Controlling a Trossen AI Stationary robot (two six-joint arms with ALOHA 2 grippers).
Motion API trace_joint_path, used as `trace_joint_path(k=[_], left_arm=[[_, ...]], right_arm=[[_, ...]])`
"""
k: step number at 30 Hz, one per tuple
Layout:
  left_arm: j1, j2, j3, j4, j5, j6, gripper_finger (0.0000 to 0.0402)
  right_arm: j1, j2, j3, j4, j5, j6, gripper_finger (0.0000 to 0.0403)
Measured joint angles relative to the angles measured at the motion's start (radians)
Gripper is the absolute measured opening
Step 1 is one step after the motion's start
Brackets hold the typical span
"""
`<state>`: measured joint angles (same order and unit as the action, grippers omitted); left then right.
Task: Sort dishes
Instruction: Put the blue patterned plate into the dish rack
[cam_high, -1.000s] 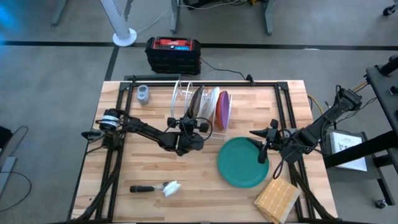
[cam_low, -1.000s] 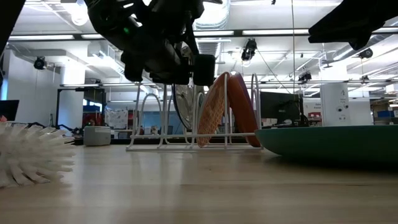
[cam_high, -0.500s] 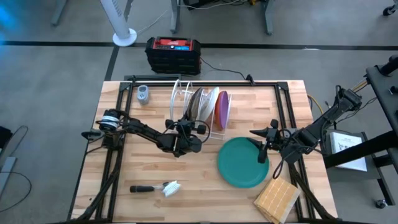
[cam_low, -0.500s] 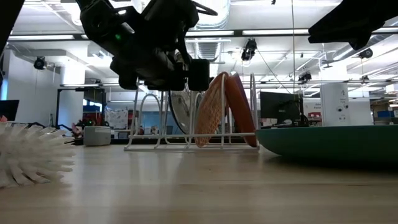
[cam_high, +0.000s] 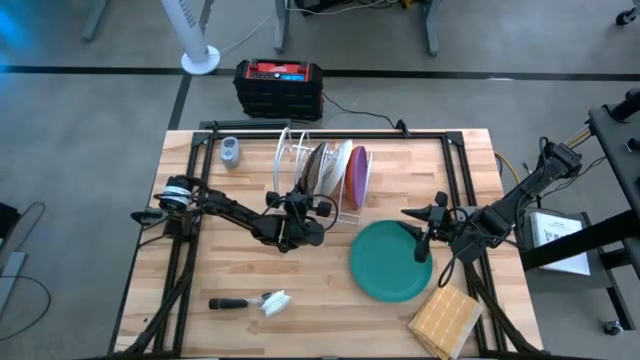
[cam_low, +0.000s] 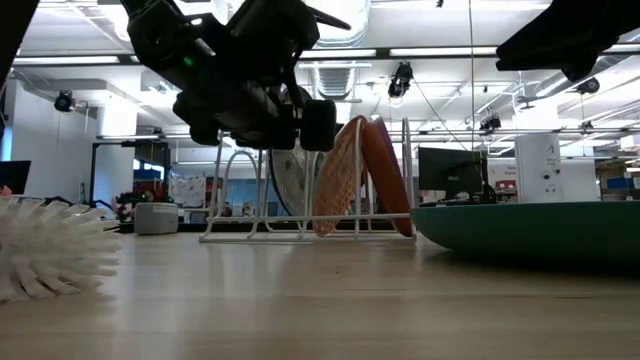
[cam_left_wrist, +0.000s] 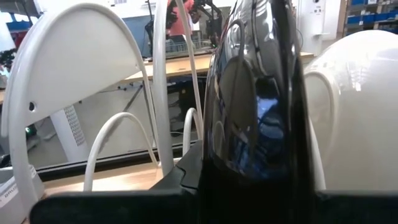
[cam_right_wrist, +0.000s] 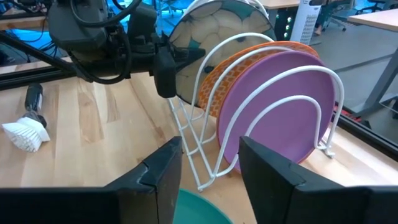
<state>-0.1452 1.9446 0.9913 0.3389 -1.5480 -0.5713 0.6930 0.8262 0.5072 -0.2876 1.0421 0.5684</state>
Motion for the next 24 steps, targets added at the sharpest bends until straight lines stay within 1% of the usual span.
trace_joint_path(k=[4, 13, 18, 24], left_arm=[[-0.002, 0.000, 0.000, -0.030, 0.017, 0.000, 0.0040], [-0.003, 0.000, -0.001, -0.037, 0.044, -0.006, 0.0041], [-0.003, 0.000, -0.001, -0.044, 0.055, -0.015, 0.0052], [-0.003, 0.000, -0.001, -0.044, 0.055, -0.015, 0.0050]], right_arm=[[0.000, 0.000, 0.000, 0.000, 0.000, 0.001, 0.0154], [0.000, 0.000, 0.000, 0.000, 0.000, 0.000, 0.0145], [0.000, 0.000, -0.001, 0.000, 0.000, 0.001, 0.0152], [0.000, 0.000, -0.001, 0.000, 0.000, 0.000, 0.0158]])
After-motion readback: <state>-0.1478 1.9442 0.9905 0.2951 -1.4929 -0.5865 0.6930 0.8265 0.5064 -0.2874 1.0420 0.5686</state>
